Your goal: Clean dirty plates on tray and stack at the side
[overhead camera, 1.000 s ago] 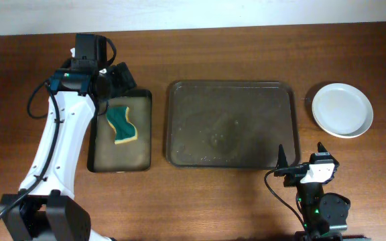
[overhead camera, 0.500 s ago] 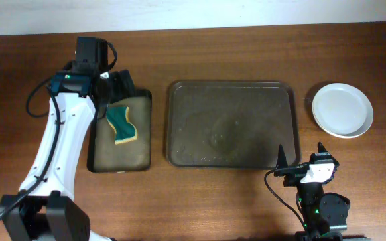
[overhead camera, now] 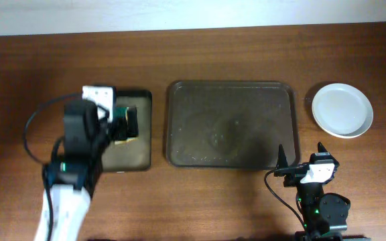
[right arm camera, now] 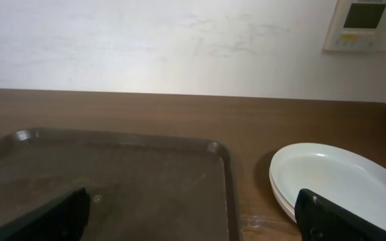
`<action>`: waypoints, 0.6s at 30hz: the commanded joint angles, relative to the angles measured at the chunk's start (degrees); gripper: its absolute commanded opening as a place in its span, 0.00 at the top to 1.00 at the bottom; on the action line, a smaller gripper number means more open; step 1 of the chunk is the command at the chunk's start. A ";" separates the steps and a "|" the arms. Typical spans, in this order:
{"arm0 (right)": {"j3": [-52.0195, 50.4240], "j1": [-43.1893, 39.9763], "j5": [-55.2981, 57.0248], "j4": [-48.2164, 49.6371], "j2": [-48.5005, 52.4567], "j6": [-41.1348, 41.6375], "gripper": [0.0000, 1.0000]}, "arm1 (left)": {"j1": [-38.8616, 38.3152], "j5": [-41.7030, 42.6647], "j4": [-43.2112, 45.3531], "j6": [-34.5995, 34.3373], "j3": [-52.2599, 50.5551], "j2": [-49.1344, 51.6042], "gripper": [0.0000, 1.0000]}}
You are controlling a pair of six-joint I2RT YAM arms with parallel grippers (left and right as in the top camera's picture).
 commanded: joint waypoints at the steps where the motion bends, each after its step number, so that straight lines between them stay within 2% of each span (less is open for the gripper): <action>1: -0.42 -0.44 0.28 -0.26 -0.50 0.24 0.02 | 0.15 2.29 7.98 2.91 -12.74 -12.35 0.00; 7: -0.42 -0.44 0.28 -0.26 -0.50 0.24 0.02 | 0.15 0.59 20.28 3.17 -29.33 -28.87 0.01; 18: -0.42 -0.44 0.28 -0.26 -0.50 0.24 0.02 | 1.27 -1.79 20.24 3.17 -42.95 -44.76 0.01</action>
